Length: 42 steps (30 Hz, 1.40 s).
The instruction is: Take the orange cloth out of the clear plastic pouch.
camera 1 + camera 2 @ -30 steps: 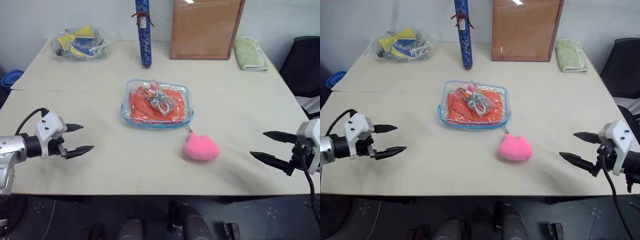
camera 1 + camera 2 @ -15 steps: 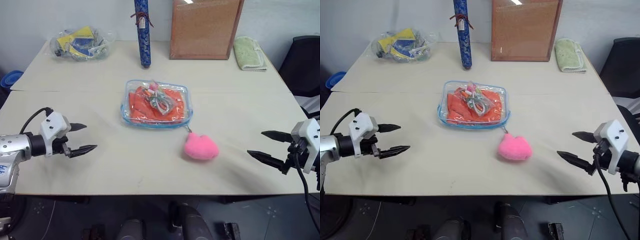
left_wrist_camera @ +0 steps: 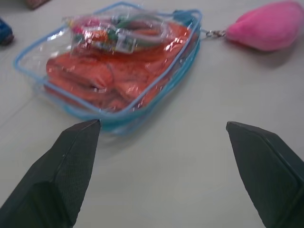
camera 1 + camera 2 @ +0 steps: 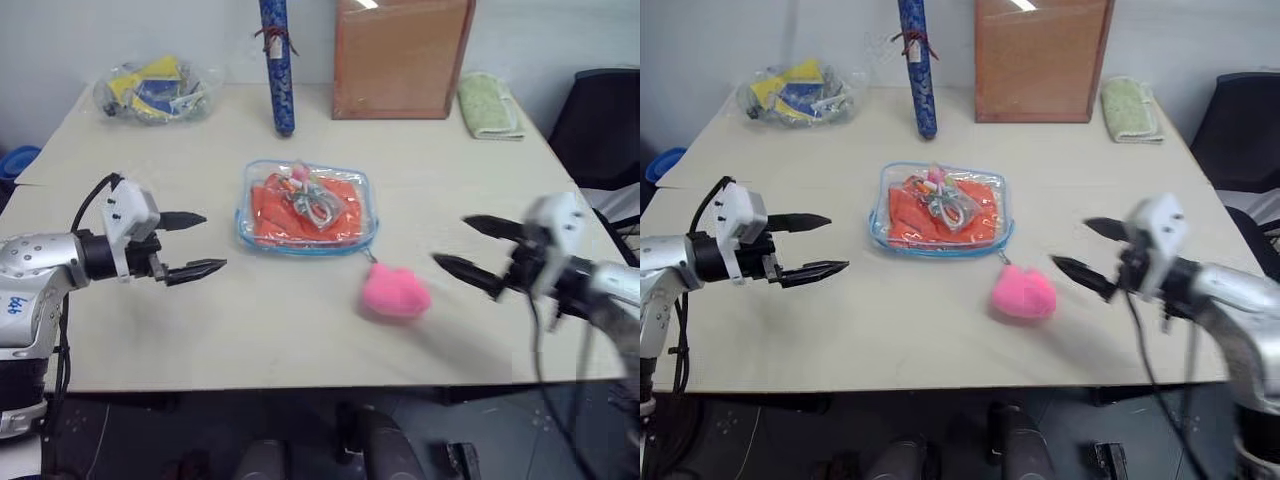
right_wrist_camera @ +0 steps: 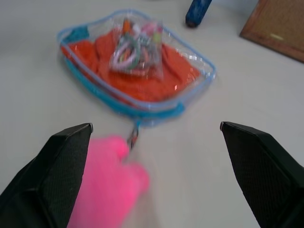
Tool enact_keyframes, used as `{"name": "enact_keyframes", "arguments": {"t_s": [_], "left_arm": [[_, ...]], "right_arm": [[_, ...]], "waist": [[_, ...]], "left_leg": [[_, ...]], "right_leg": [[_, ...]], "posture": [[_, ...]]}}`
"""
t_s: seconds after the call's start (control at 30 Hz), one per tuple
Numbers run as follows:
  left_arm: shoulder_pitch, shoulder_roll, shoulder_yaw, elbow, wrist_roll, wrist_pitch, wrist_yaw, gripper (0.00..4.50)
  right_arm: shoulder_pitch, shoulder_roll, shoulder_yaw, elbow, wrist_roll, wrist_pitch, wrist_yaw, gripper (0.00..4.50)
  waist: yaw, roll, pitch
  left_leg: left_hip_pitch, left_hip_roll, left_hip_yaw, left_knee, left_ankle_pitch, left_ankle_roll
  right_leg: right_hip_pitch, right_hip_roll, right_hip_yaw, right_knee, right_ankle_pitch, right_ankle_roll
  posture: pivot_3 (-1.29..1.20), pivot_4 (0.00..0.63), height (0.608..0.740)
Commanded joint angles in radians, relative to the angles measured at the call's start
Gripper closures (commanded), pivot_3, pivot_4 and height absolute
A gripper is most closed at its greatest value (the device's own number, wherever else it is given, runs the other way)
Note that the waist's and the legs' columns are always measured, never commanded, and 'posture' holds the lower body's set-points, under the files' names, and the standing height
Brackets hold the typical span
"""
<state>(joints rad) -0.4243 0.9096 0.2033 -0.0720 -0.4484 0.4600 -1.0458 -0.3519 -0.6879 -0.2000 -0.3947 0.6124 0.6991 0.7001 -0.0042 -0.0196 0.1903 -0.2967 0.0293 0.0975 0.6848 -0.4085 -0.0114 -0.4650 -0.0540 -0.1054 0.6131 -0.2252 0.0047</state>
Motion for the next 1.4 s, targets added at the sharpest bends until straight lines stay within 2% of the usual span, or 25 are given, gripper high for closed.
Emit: {"name": "enact_keyframes", "arguments": {"t_s": [0.03, 0.13, 0.2, 0.37, 0.47, 0.77, 1.03, 1.1, 1.17, 1.4], "left_arm": [[-0.049, -0.007, -0.020, -0.015, -0.007, 0.018, 0.011, 0.02], [-0.066, -0.016, -0.028, -0.010, 0.003, 0.018, 0.026, 0.02], [-0.065, -0.021, -0.026, -0.018, 0.008, 0.017, 0.041, 0.02], [-0.015, -0.020, -0.001, -0.075, 0.006, 0.028, 0.080, 0.02], [0.028, -0.014, 0.027, -0.104, 0.008, 0.033, 0.105, 0.02], [0.078, -0.014, 0.049, -0.155, 0.010, 0.035, 0.147, 0.02], [0.069, -0.020, 0.032, -0.142, 0.015, 0.017, 0.151, 0.00], [0.059, -0.027, 0.020, -0.138, 0.016, 0.012, 0.148, 0.00], [0.024, -0.051, -0.015, -0.134, 0.011, 0.013, 0.145, 0.00], [-0.099, -0.176, -0.188, -0.163, -0.009, 0.041, 0.094, 0.00]], "right_arm": [[-0.174, 0.141, 0.160, 0.077, -0.068, 0.014, -0.109, 0.00], [-0.349, 0.280, 0.293, 0.274, -0.181, -0.030, -0.152, 0.00], [-0.448, 0.355, 0.335, 0.444, -0.244, -0.086, -0.167, 0.00], [-0.637, 0.486, 0.367, 0.848, -0.364, -0.241, -0.183, 0.00], [-0.704, 0.543, 0.356, 1.004, -0.378, -0.280, -0.146, 0.00], [-0.773, 0.607, 0.354, 1.246, -0.453, -0.352, -0.084, 0.00], [-0.785, 0.598, 0.324, 1.259, -0.478, -0.394, -0.081, 2.62], [-0.778, 0.591, 0.316, 1.233, -0.475, -0.385, -0.076, 3.31], [-0.745, 0.547, 0.278, 1.103, -0.442, -0.345, -0.063, 3.93], [-0.504, 0.244, 0.060, 0.567, -0.370, -0.059, -0.136, 3.93]], "waist": [[-0.008, 0.000, 0.000], [-0.021, 0.000, 0.000], [-0.024, 0.000, 0.000], [-0.029, -0.001, 0.000], [-0.031, -0.001, 0.000], [-0.033, -0.001, -0.001], [-0.039, -0.001, 0.000], [-0.040, -0.001, 0.000], [-0.040, -0.001, 0.000], [0.002, 0.000, 0.000]], "left_leg": [[0.000, 0.000, 0.000, 0.000, 0.001, -0.001], [0.000, 0.001, -0.001, 0.000, 0.003, -0.002], [-0.001, 0.001, -0.002, 0.000, 0.004, -0.002], [-0.012, -0.001, -0.001, 0.004, 0.005, -0.001], [-0.017, 0.000, -0.002, 0.007, 0.005, -0.001], [-0.020, 0.000, -0.005, 0.013, 0.004, 0.000], [-0.020, 0.000, -0.005, 0.013, 0.004, 0.000], [-0.020, 0.000, -0.005, 0.013, 0.004, 0.000], [-0.020, 0.000, -0.005, 0.013, 0.004, 0.000], [-0.025, -0.001, -0.006, 0.015, 0.003, 0.003]], "right_leg": [[0.000, 0.000, 0.000, 0.001, 0.000, -0.001], [-0.001, 0.001, 0.000, 0.006, -0.001, -0.002], [-0.004, 0.000, -0.001, 0.008, -0.001, -0.003], [-0.018, -0.002, -0.002, 0.012, -0.001, -0.003], [-0.020, -0.002, -0.003, 0.011, -0.001, -0.003], [-0.020, -0.005, -0.005, 0.015, 0.000, -0.003], [-0.020, -0.005, -0.005, 0.015, 0.000, -0.003], [-0.020, -0.005, -0.005, 0.015, 0.000, -0.003], [-0.020, -0.005, -0.005, 0.015, 0.000, -0.003], [-0.020, -0.007, -0.009, 0.010, 0.002, 0.000]], "posture": [[0.00, 0.150, 0.740], [0.00, 0.150, 0.740], [0.00, 0.150, 0.740], [0.00, 0.150, 0.740], [0.00, 0.150, 0.740], [0.00, 0.150, 0.740], [0.00, 0.150, 0.740], [0.00, 0.150, 0.740], [0.00, 0.150, 0.740], [0.00, 0.150, 0.740]]}}
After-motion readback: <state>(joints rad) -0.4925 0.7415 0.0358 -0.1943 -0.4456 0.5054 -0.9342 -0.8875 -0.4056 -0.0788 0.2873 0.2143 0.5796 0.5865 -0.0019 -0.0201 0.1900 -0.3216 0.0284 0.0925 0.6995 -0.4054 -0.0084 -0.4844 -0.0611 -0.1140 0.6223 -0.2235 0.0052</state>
